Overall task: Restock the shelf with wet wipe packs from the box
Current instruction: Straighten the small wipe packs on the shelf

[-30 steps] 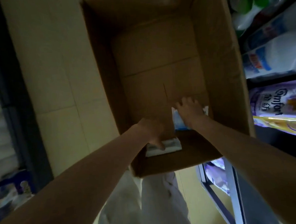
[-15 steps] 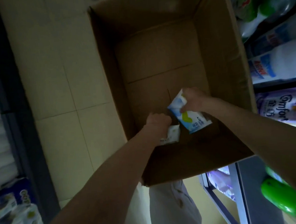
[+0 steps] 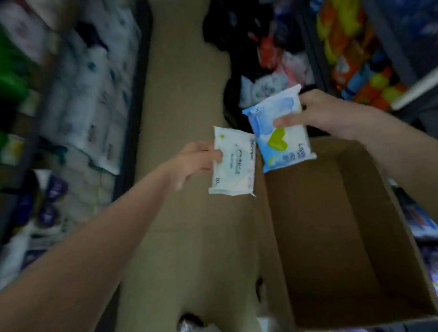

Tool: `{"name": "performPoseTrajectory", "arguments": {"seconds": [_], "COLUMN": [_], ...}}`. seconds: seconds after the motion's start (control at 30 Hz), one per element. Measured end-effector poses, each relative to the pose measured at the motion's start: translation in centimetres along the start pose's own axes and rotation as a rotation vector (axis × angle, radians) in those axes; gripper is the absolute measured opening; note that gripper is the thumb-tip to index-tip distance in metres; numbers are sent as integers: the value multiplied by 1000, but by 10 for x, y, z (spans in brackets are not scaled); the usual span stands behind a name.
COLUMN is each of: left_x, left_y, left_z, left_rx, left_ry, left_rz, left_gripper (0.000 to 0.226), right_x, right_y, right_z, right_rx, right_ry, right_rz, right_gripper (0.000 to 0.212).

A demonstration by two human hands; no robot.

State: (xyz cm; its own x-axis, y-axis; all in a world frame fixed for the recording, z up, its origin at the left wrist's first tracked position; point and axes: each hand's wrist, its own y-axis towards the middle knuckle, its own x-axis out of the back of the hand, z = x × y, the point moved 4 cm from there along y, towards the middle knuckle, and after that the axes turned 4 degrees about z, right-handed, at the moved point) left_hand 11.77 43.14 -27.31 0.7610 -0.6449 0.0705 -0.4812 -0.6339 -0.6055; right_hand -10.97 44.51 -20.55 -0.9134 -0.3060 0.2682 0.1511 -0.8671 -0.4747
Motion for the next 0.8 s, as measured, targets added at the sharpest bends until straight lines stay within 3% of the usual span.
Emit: {"name": "performPoseTrajectory", "arguments": {"seconds": [0.13, 0.3, 0.47, 0.57, 0.7, 0.8], "left_x": [104, 203, 274, 297, 312, 317], "left_y": [-115, -273, -433, -517, -597, -645], "left_z": [-46, -94, -107, -111, -111, -109], "left_rx": [-139, -308, -403, -457, -495, -586], "left_ry": [-112, -56, 43, 50, 64, 61], "left_rz": [-180, -398, -673, -864, -1075, -1256], "left_gripper": [8, 20, 9, 13, 36, 33], "right_x": [-98, -211, -305, -352, -405, -440], "right_y": [-8, -28, -63, -89, -117, -138], "right_z": [119, 271, 418, 488, 552, 581], "right_rx": [152, 384, 603, 719, 884, 998], "right_ry": [312, 425, 440, 398, 228, 3], "right_rz": [319, 411, 502, 589, 682, 774], "right_gripper": [28, 31, 14, 9, 5, 4]}}
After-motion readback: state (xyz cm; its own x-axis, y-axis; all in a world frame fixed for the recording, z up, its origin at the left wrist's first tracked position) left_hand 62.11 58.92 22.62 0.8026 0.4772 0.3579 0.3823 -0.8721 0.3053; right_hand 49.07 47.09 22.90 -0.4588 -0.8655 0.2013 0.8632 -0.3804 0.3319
